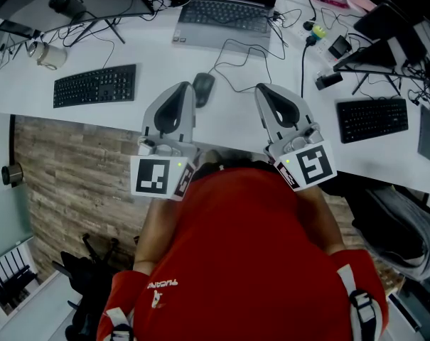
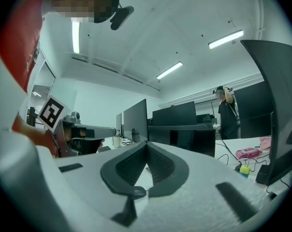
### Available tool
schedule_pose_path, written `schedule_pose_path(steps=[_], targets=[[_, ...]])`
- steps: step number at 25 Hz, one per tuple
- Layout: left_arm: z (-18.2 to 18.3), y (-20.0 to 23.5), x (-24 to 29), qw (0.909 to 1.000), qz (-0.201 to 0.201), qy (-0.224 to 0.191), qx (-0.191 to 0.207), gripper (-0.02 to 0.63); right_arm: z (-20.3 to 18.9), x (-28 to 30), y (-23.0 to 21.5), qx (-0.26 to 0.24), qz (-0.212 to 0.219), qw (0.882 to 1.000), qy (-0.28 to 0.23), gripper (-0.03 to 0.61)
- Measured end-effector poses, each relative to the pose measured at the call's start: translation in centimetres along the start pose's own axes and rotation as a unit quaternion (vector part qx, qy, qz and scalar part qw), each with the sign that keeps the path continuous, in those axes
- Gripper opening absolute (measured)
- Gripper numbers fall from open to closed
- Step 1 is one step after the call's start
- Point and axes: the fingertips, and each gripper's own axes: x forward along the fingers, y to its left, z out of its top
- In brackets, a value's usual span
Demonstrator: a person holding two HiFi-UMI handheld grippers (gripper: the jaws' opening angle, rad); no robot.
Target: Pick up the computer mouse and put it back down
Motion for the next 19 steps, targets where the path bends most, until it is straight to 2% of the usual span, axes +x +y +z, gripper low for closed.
schedule_pose_path(steps=[19], targets=[[-0.05, 0.2, -0.08, 1.0, 0.004, -0.002, -0.003, 0.009, -0.15, -0.16, -0.37, 0.003, -0.006, 1.0, -0.001, 0.005]])
